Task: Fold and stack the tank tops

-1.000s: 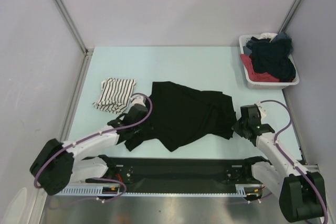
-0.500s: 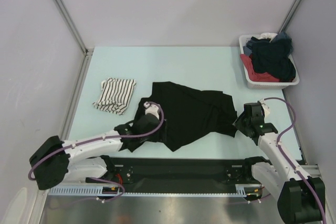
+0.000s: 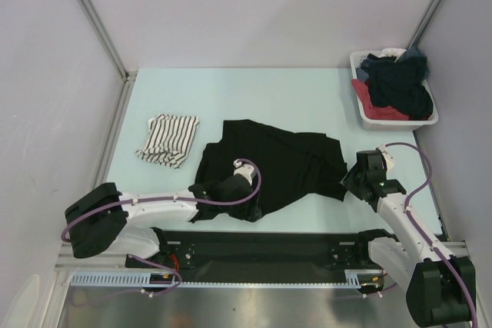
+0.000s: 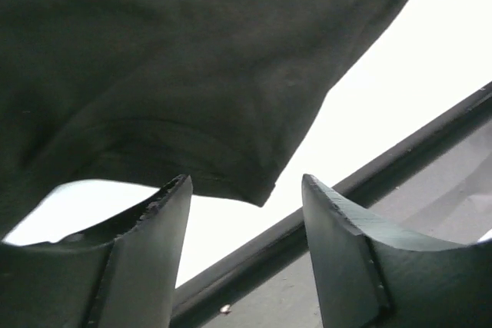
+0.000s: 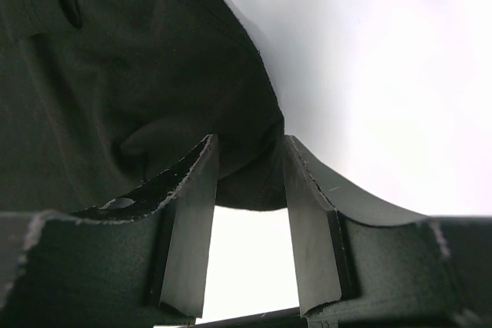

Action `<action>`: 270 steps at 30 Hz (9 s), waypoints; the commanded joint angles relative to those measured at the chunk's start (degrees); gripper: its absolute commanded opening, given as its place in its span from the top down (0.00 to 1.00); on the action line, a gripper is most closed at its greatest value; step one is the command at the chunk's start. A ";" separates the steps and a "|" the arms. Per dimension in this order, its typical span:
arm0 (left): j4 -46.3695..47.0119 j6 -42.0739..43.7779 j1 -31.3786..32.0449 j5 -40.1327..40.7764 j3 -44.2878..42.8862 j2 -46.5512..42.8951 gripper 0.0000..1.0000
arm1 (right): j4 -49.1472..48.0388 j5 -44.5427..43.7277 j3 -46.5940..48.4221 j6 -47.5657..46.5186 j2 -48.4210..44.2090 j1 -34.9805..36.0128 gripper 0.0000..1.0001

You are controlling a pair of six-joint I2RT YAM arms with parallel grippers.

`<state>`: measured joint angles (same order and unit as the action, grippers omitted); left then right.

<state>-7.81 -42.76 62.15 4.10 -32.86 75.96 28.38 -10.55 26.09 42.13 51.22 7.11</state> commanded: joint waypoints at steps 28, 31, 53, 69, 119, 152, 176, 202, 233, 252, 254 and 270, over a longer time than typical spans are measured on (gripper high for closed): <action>-7.13 -2.15 5.26 6.27 -7.04 5.76 0.39 | -3.07 1.32 -0.25 -1.52 1.16 -0.26 0.57; -7.13 -1.97 5.44 6.10 -7.13 6.83 0.41 | -3.07 1.67 -0.33 -1.70 1.34 -0.17 0.58; -13.62 -1.01 6.84 14.88 -10.11 10.61 0.92 | -2.28 4.48 -0.25 -1.35 1.78 -0.17 0.56; -13.02 2.95 -0.44 9.44 -7.40 -1.60 1.00 | -2.19 7.20 -2.88 2.96 4.31 2.91 0.73; -20.14 14.02 -23.74 -0.32 -14.34 -15.67 1.00 | -11.33 18.11 1.42 -7.32 6.16 2.90 0.48; -18.82 14.11 -23.65 -0.67 -13.19 -14.00 1.00 | -14.41 8.27 15.49 -12.16 30.00 5.63 0.97; -33.66 20.16 -23.74 8.19 -41.47 -14.44 1.00 | -4.48 13.71 32.35 -15.59 -2.61 -3.60 1.00; -39.03 23.61 -23.74 7.58 -64.61 -24.20 1.00 | 5.19 15.22 62.60 -16.56 -12.91 -3.86 1.00; -16.80 21.31 -40.35 -8.58 -83.76 50.94 1.00 | -29.86 15.64 53.81 -2.86 53.45 -14.85 1.00; -11.19 23.87 -36.31 -5.42 -55.67 38.05 1.00 | -30.67 13.98 39.66 -1.35 51.17 -17.48 1.00; -9.94 23.52 -36.05 -5.24 -53.11 36.46 1.00 | -30.58 13.71 38.43 -1.61 50.91 -17.75 1.00; -9.94 21.59 -30.51 2.22 -43.08 31.09 1.00 | -28.65 10.90 35.35 -2.05 51.43 -18.01 1.00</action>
<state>-17.78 -20.14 30.85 3.16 -77.03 109.54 -3.66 6.52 63.22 40.93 102.80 -8.93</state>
